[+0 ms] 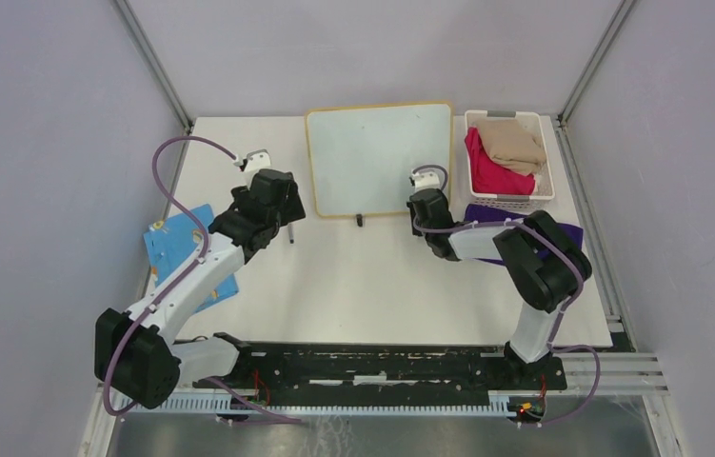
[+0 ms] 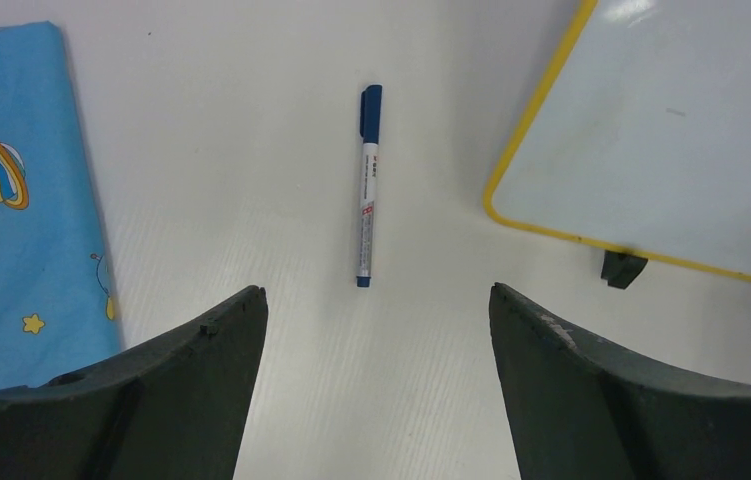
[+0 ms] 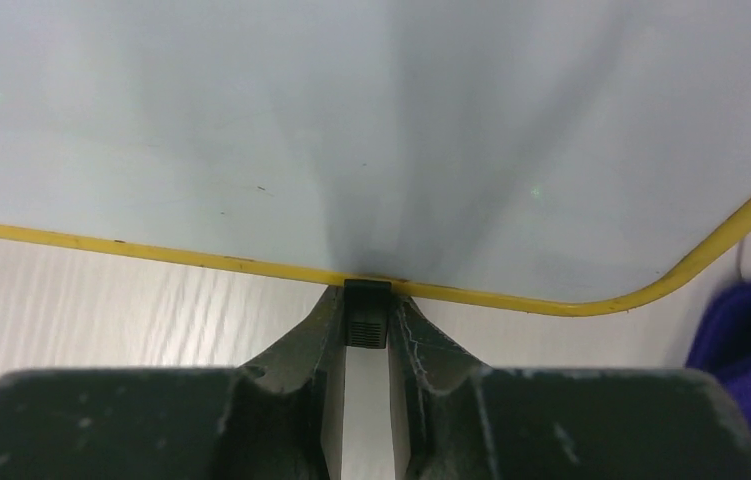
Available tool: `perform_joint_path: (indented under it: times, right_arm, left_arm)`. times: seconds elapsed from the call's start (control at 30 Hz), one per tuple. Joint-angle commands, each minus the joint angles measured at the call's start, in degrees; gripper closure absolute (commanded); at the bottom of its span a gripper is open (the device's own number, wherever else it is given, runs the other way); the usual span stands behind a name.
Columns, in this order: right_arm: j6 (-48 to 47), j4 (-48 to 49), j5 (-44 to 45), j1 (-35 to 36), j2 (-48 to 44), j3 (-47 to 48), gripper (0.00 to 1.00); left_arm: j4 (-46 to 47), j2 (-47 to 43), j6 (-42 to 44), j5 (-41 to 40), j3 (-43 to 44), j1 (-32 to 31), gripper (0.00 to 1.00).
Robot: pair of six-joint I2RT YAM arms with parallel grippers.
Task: Write a sentence on the whiteboard
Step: Move the whiteboard to the center of the board.
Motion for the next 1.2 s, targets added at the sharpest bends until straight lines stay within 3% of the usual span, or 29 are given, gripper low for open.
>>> perform_joint_path:
  times: [0.0,0.2,0.4,1.03,1.17]
  right_arm:
    - [-2.0,-1.1,2.3,2.6,-6.9,-10.0,1.0]
    - [-0.3,1.0,1.7,4.9,-15.2,-21.8,1.0]
    - [-0.1,0.9,0.9,6.0,-21.0,-27.4,1.0]
    - [9.6,-2.9,-0.1,10.1,-25.1,-28.8,1.0]
    - [10.3,-3.3,0.0,10.4,-24.6,-28.6,0.94]
  left_arm:
    - [1.6,-2.5,2.6,-2.7,0.5,-1.3,0.13]
    - [1.5,-3.4,2.6,-5.2,0.2,-3.5,0.13]
    - [1.5,-3.8,2.6,-6.6,0.0,-4.2,0.13]
    - [1.1,-3.6,2.2,-8.1,0.0,-5.2,0.12]
    - [0.8,-3.6,2.3,-8.4,0.2,-5.4,0.12]
